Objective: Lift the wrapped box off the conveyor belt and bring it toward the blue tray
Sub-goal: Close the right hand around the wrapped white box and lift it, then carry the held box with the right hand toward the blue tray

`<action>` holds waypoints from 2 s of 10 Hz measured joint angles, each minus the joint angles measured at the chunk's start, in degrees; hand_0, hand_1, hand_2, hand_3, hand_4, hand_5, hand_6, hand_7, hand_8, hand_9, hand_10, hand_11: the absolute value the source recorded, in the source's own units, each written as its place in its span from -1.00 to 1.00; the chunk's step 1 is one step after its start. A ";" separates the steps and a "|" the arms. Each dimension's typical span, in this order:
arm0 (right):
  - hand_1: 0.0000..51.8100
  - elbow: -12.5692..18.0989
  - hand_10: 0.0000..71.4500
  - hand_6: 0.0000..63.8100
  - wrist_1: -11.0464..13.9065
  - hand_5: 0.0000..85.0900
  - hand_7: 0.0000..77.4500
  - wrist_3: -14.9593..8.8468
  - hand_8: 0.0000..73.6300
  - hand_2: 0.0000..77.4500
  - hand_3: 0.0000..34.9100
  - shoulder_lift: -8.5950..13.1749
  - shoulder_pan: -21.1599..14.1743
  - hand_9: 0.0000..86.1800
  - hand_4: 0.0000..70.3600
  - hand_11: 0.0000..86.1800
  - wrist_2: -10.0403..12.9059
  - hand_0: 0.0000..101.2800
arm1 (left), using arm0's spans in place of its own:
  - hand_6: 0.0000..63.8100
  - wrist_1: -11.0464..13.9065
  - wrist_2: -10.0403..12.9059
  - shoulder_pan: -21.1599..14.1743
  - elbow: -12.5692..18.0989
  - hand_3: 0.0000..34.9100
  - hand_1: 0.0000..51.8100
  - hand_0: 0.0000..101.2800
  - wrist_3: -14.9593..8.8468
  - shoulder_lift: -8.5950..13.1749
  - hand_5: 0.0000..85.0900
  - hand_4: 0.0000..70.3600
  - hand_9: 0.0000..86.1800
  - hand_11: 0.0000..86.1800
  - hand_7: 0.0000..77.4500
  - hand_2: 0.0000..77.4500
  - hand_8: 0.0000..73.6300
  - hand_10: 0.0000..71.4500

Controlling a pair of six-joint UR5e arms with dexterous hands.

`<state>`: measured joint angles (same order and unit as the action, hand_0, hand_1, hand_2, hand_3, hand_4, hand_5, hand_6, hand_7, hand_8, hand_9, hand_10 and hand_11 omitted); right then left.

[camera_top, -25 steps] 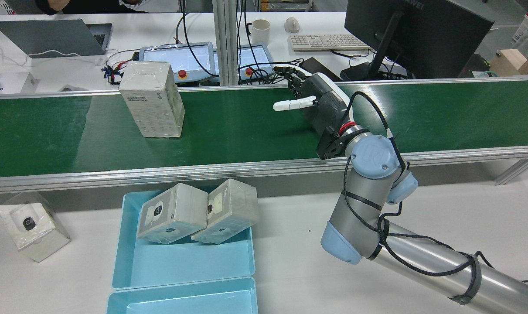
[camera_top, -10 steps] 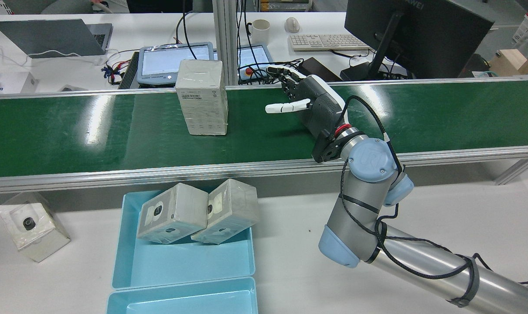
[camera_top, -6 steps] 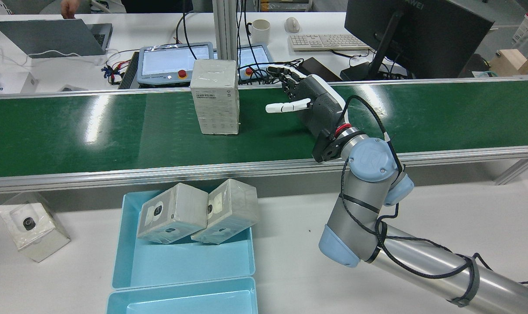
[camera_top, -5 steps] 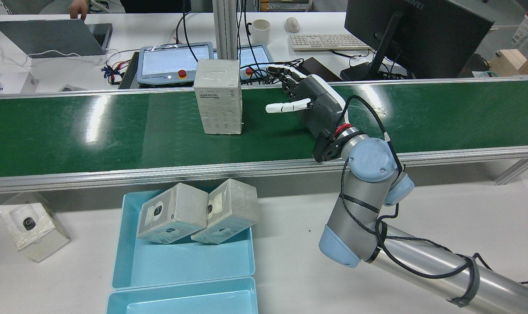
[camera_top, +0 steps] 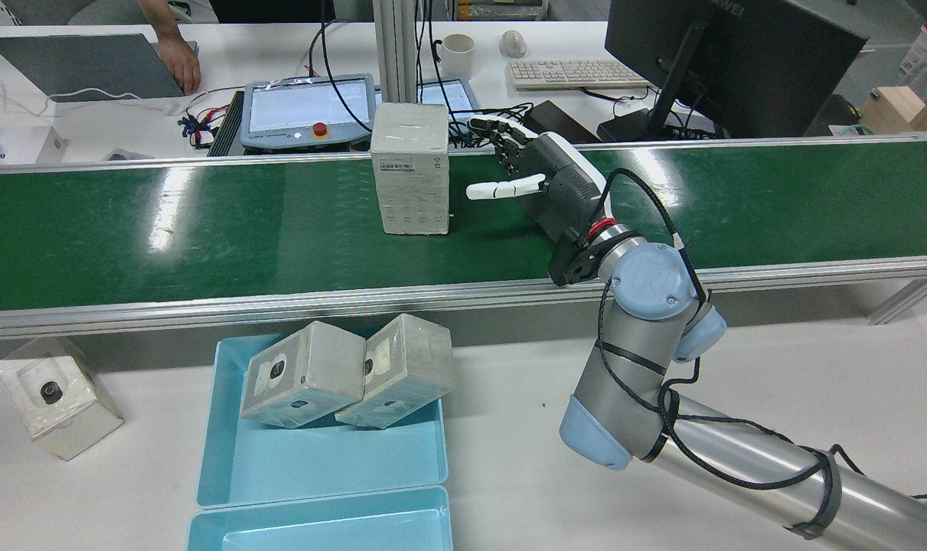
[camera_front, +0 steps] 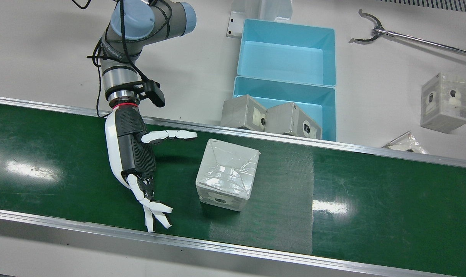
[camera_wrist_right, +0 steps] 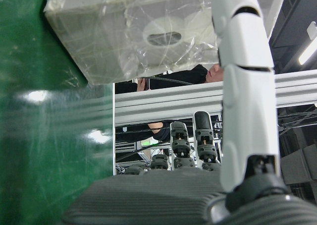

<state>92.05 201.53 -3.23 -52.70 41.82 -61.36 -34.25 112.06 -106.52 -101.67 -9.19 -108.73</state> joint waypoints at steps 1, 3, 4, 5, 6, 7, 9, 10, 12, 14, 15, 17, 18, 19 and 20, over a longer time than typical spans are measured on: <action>-0.31 -0.05 -1.00 -0.83 0.00 -0.38 -0.80 -0.01 -0.97 -0.65 -1.00 0.01 -0.03 -0.90 -0.72 -0.99 0.01 -0.02 | -0.98 0.00 0.00 0.00 0.00 -1.00 -1.00 -1.00 0.00 0.00 -0.97 -1.00 -1.00 -0.99 -1.00 -0.97 -0.99 -1.00; -0.31 -0.13 -1.00 -0.83 0.00 -0.38 -0.80 -0.02 -0.97 -0.65 -1.00 0.03 -0.09 -0.90 -0.72 -0.99 0.01 -0.02 | -0.98 0.00 0.00 0.00 0.00 -1.00 -1.00 -1.00 0.00 0.00 -0.97 -1.00 -1.00 -0.99 -1.00 -0.97 -0.99 -0.98; -0.31 -0.16 -1.00 -0.83 0.00 -0.38 -0.80 -0.02 -0.97 -0.65 -1.00 0.04 -0.12 -0.90 -0.72 -0.99 0.01 -0.02 | -0.98 0.00 0.00 0.00 0.00 -1.00 -1.00 -1.00 0.00 0.00 -0.97 -1.00 -1.00 -0.99 -0.99 -0.97 -0.99 -0.98; -0.31 -0.18 -1.00 -0.83 0.00 -0.38 -0.80 -0.05 -0.97 -0.65 -1.00 0.04 -0.17 -0.90 -0.72 -0.99 0.01 -0.02 | -0.98 0.00 0.00 0.00 0.00 -1.00 -1.00 -1.00 0.00 0.00 -0.97 -1.00 -1.00 -0.99 -1.00 -0.97 -0.99 -0.98; -0.31 -0.19 -1.00 -0.83 0.00 -0.38 -0.80 -0.07 -0.97 -0.65 -1.00 0.05 -0.23 -0.90 -0.72 -0.99 0.01 -0.02 | -0.98 0.00 0.00 0.00 0.00 -1.00 -1.00 -1.00 0.00 0.00 -0.97 -1.00 -1.00 -0.99 -1.00 -0.97 -0.99 -0.98; -0.33 -0.20 -1.00 -0.81 0.00 -0.38 -0.80 -0.09 -0.94 -0.65 -1.00 0.05 -0.28 -0.90 -0.72 -0.99 0.01 -0.02 | -0.98 0.00 0.00 0.00 0.00 -1.00 -1.00 -1.00 0.00 0.00 -0.97 -1.00 -1.00 -0.99 -1.00 -0.97 -0.99 -0.98; -0.31 -0.20 -1.00 -0.81 0.00 -0.38 -0.80 -0.11 -0.94 -0.62 -1.00 0.05 -0.32 -0.90 -0.69 -0.99 0.01 -0.02 | -0.98 0.00 0.00 0.00 0.00 -1.00 -1.00 -1.00 0.00 0.00 -0.97 -1.00 -1.00 -0.99 -0.99 -0.97 -0.99 -1.00; -0.31 -0.21 -1.00 -0.81 0.00 -0.38 -0.80 -0.11 -0.94 -0.62 -1.00 0.05 -0.33 -0.90 -0.69 -0.99 0.01 -0.02 | -0.98 0.00 0.00 0.00 0.00 -1.00 -1.00 -1.00 0.00 0.00 -0.97 -1.00 -1.00 -0.99 -0.99 -0.97 -0.99 -1.00; -0.07 -0.35 -1.00 -0.78 0.07 -0.22 -0.72 -0.11 -0.94 -0.45 -1.00 0.05 -0.33 -0.86 -0.72 -0.99 0.01 0.02 | -0.98 0.00 0.00 0.00 0.00 -1.00 -1.00 -1.00 0.00 0.00 -0.97 -1.00 -1.00 -0.99 -0.99 -0.97 -0.99 -0.98; -0.03 -0.46 -1.00 -0.61 0.42 -0.03 -0.51 -0.11 -0.79 -0.38 -1.00 0.05 -0.31 -0.73 -0.71 -0.99 0.02 0.08 | -0.98 0.00 0.00 0.00 0.00 -1.00 -1.00 -1.00 0.00 0.00 -0.97 -1.00 -0.99 -0.99 -1.00 -0.97 -0.99 -0.98; -0.12 -0.47 -1.00 -0.30 0.66 0.13 -0.27 -0.09 -0.63 -0.21 -1.00 0.12 -0.24 -0.53 -0.63 -0.99 0.02 0.16 | -0.98 0.00 0.00 0.00 0.00 -1.00 -1.00 -1.00 0.00 0.00 -0.97 -1.00 -1.00 -0.99 -1.00 -0.99 -0.99 -0.98; -0.20 0.18 -0.76 -0.21 1.84 0.18 -0.25 -0.04 -0.27 -0.17 -1.00 1.53 0.35 -0.19 -0.58 -0.92 -0.37 0.16 | -0.98 0.00 0.00 0.00 0.00 -1.00 -1.00 -1.00 0.00 0.00 -0.97 -1.00 -1.00 -0.99 -1.00 -0.97 -0.99 -0.98; -0.20 1.37 -0.76 -0.21 3.12 0.18 -0.25 -0.03 -0.27 -0.17 -1.00 2.58 0.70 -0.19 -0.58 -0.92 -1.04 0.16 | -0.98 0.00 0.00 0.00 0.00 -1.00 -1.00 -1.00 0.00 0.00 -0.97 -1.00 -1.00 -0.99 -0.99 -0.97 -0.99 -0.98; -0.20 2.96 -0.25 0.11 5.16 0.46 -0.07 0.00 0.05 -0.17 -1.00 4.14 1.08 -0.06 -0.30 -0.32 -2.46 0.25 | -0.98 0.00 0.00 0.00 0.00 -1.00 -1.00 -1.00 0.00 0.00 -0.97 -1.00 -1.00 -0.99 -0.99 -0.99 -0.99 -1.00; -0.20 4.08 -0.25 0.11 7.27 0.46 -0.07 0.05 0.05 -0.17 -1.00 6.05 1.38 -0.06 -0.30 -0.32 -4.33 0.25 | -0.98 0.00 0.00 0.00 0.00 -1.00 -1.00 -1.00 0.00 0.00 -0.97 -1.00 -1.00 -0.99 -0.99 -0.97 -0.99 -0.98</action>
<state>96.14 208.80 -3.18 -46.65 43.20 -65.69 -34.25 112.06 -106.52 -101.67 -9.18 -108.73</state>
